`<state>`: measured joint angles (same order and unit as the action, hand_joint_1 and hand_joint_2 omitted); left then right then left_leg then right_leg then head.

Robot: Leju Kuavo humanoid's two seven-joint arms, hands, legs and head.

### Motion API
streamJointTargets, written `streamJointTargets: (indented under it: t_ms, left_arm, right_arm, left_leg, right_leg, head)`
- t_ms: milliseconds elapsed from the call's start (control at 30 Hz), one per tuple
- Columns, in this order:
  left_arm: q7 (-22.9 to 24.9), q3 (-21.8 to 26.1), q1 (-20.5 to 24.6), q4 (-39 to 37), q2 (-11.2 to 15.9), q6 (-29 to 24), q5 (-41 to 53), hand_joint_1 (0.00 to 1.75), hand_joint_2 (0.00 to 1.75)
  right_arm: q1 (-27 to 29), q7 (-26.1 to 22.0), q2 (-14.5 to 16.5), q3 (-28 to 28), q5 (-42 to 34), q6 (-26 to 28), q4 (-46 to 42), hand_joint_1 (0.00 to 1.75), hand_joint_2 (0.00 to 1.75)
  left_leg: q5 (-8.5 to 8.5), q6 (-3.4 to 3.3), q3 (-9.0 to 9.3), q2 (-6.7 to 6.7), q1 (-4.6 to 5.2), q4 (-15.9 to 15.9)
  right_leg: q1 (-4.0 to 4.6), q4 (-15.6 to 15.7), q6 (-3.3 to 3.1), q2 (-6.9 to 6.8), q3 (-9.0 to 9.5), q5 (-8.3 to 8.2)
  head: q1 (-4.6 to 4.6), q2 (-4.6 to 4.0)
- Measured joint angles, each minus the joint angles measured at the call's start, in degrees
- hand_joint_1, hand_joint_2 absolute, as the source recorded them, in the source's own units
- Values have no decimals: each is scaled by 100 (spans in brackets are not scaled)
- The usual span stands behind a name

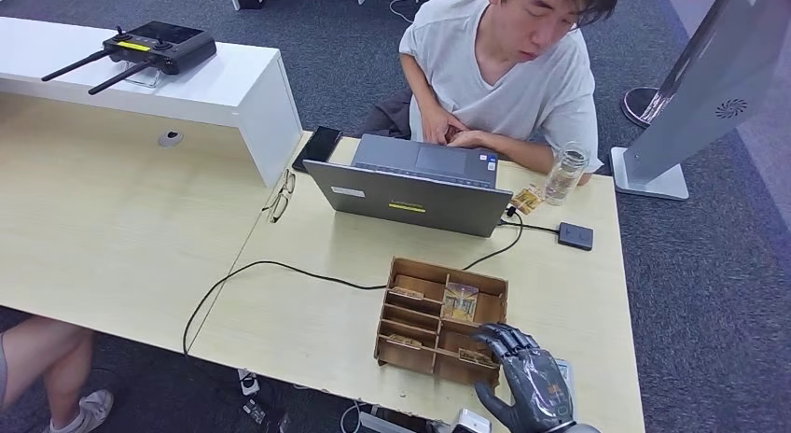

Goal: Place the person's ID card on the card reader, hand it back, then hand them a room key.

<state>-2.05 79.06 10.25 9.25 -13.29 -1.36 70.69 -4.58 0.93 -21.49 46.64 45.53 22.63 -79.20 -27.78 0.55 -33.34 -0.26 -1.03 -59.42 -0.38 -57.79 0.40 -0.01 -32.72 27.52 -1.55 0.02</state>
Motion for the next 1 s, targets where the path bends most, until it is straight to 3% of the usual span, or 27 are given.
streamJointTargets:
  t_ms: [400, 833, 1000]
  left_arm:
    - [7, 0, 1, 0, 0, 14, 49, 0, 0]
    - [15, 0, 1, 0, 0, 31, 106, 0, 0]
    - [17, 0, 1, 0, 0, 49, 122, 0, 0]
  right_arm:
    - [72, 28, 0, -105, 43, 34, -55, 79, 175]
    - [79, 28, 0, -105, 45, 26, -55, 72, 175]
    - [87, 28, 0, -103, 44, 25, -49, 80, 175]
  left_leg:
    - [0, 0, 0, 0, 0, 0]
    - [0, 0, 0, 0, 0, 0]
    - [0, 0, 0, 0, 0, 0]
  right_leg:
    - [0, 0, 0, 0, 0, 0]
    - [0, 0, 0, 0, 0, 0]
    - [0, 0, 0, 0, 0, 0]
  head:
    - [0, 0]
    - [-1, 0]
    - [-1, 0]
